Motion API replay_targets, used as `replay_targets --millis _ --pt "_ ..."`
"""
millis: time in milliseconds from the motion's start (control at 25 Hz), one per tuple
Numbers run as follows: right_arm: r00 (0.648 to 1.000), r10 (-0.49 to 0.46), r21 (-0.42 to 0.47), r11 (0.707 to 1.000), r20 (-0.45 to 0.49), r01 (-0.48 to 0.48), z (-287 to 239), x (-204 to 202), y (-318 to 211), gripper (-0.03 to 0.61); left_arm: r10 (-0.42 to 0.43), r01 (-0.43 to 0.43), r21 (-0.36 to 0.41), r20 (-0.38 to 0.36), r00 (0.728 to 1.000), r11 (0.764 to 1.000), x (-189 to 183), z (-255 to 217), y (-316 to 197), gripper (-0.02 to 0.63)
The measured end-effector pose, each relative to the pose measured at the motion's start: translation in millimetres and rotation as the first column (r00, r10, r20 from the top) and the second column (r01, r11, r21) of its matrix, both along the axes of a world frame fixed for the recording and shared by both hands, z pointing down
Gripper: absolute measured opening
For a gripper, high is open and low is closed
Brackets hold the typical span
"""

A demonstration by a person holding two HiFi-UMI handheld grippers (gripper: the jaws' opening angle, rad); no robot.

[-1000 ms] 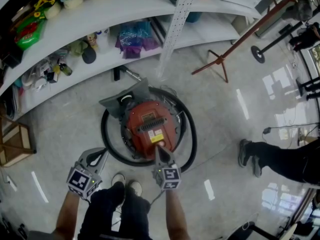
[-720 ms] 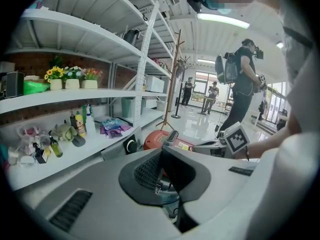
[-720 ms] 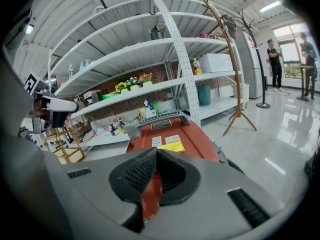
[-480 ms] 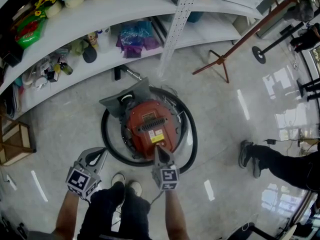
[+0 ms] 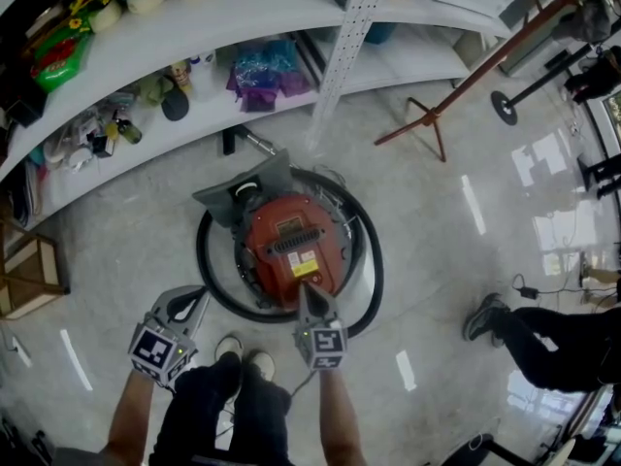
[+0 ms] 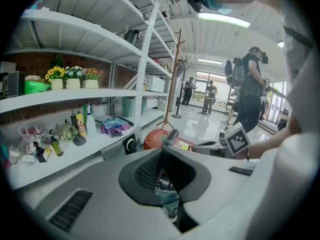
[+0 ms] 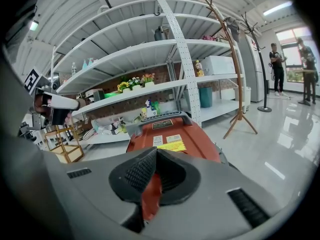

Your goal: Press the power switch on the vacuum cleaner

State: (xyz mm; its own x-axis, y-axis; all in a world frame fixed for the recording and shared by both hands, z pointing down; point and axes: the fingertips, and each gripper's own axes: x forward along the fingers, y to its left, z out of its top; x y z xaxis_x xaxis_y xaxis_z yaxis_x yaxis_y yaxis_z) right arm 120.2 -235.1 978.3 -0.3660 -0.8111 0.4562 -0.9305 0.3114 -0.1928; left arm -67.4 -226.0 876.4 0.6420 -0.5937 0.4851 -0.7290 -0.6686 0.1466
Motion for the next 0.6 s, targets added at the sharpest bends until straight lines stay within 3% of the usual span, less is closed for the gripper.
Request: replay_targets --millis 280,440,600 --pt "0.997 -0.015 0.001 1.000 -0.071 0.015 0 -15 -1 0.005 -0.002 0.002 0.002 0.006 1.000 1.000 -2 0 0 0.008" --pt "1.000 0.014 -0.009 1.000 -0.012 -0.014 1 -12 -2 0.005 0.001 -0.001 0.008 -0.001 1.000 1.000 -4 -2 1 0.008" --pt "1.000 0.007 -0.009 1.000 -0.027 -0.007 1 -13 -2 0.005 -0.008 0.008 0.014 0.002 1.000 1.000 -9 -1 0 0.008"
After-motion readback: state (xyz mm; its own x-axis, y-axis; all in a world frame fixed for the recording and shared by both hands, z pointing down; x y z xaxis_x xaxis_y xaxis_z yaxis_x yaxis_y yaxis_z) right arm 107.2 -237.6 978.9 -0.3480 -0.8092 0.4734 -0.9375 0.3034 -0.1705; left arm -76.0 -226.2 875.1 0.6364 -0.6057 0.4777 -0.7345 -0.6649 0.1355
